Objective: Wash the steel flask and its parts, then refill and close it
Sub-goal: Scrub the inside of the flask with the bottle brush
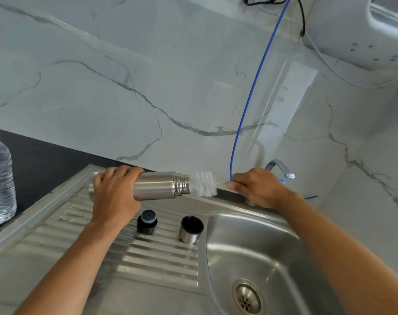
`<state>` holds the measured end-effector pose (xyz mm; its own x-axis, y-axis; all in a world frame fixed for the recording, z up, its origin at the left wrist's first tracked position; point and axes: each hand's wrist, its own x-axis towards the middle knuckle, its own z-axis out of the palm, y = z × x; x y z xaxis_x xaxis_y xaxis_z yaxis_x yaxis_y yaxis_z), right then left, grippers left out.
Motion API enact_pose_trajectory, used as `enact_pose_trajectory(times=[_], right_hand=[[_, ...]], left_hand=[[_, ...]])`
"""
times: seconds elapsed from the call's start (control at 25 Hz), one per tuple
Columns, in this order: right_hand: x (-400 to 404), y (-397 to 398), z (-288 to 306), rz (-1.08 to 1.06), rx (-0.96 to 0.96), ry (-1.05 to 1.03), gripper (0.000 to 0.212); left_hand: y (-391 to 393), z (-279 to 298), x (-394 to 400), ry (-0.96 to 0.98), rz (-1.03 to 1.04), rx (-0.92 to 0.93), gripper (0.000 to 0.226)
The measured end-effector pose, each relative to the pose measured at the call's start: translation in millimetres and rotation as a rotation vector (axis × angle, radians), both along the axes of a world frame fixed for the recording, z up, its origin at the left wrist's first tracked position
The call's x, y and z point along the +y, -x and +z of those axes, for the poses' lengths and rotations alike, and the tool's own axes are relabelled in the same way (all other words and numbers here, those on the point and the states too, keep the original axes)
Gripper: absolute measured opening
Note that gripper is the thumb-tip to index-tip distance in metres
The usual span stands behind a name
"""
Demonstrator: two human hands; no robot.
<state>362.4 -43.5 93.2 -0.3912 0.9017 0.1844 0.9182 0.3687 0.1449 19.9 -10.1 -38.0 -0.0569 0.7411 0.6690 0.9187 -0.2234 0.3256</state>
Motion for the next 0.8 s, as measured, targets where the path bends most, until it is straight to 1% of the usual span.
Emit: enact_pose_trajectory(times=[0.04, 0.08, 0.12, 0.2, 0.28, 0.36, 0.44, 0.56, 0.6, 0.64, 0.68, 0.72, 0.76, 0.8], right_hand=[[4.3, -17.6, 9.1, -0.024, 0.109, 0.101, 0.044], [8.0, -30.4, 15.5, -0.054, 0.150, 0.137, 0.046], [12.2, -37.4, 18.5, -0.083, 0.114, 0.118, 0.048], [22.9, -36.0, 18.1, -0.113, -0.039, -0.004, 0.046], [26.6, -26.6, 19.9, -0.037, -0.122, -0.154, 0.049], [26.1, -30.2, 22.4, 0.084, -0.157, -0.262, 0.058], [29.8, -50.8, 25.9, 0.109, -0.168, -0.280, 0.068], [34.8, -65.6, 27.7, -0.040, -0.162, -0.145, 0.084], [36.0, -61.6, 25.4, -0.104, -0.135, -0.084, 0.086], [36.9, -53.9, 24.3, -0.177, -0.084, -0.019, 0.082], [38.5, -47.5, 24.7, -0.243, 0.028, 0.071, 0.072], [39.5, -43.2, 26.1, -0.310, 0.197, 0.219, 0.062], [37.4, -41.0, 29.6, -0.374, 0.382, 0.423, 0.055], [35.9, -41.5, 34.1, -0.419, 0.510, 0.623, 0.054]], left_hand=[[2.8, -0.2, 1.2, -0.003, 0.019, -0.014, 0.078], [3.7, -0.9, 1.8, -0.002, 0.034, -0.025, 0.077], [2.7, -1.8, 1.8, 0.007, 0.043, -0.027, 0.077], [-1.8, -5.5, 2.2, 0.031, 0.049, -0.026, 0.077], [-2.9, -8.5, 3.4, 0.048, 0.047, -0.058, 0.079], [-0.5, -7.5, 4.6, 0.049, 0.044, -0.082, 0.080], [-2.1, -5.0, 4.2, 0.025, 0.036, -0.048, 0.078], [-12.0, -6.5, 0.5, 0.013, 0.029, -0.018, 0.076], [-12.2, -7.7, 1.0, 0.021, 0.034, -0.028, 0.076], [-10.2, -8.8, 2.5, 0.031, 0.045, -0.039, 0.075], [-7.5, -9.6, 4.5, 0.042, 0.056, -0.049, 0.075], [-4.6, -11.1, 5.4, 0.056, 0.067, -0.055, 0.075], [-2.8, -12.1, 6.4, 0.072, 0.072, -0.060, 0.074], [-2.1, -13.2, 7.1, 0.089, 0.072, -0.061, 0.074]])
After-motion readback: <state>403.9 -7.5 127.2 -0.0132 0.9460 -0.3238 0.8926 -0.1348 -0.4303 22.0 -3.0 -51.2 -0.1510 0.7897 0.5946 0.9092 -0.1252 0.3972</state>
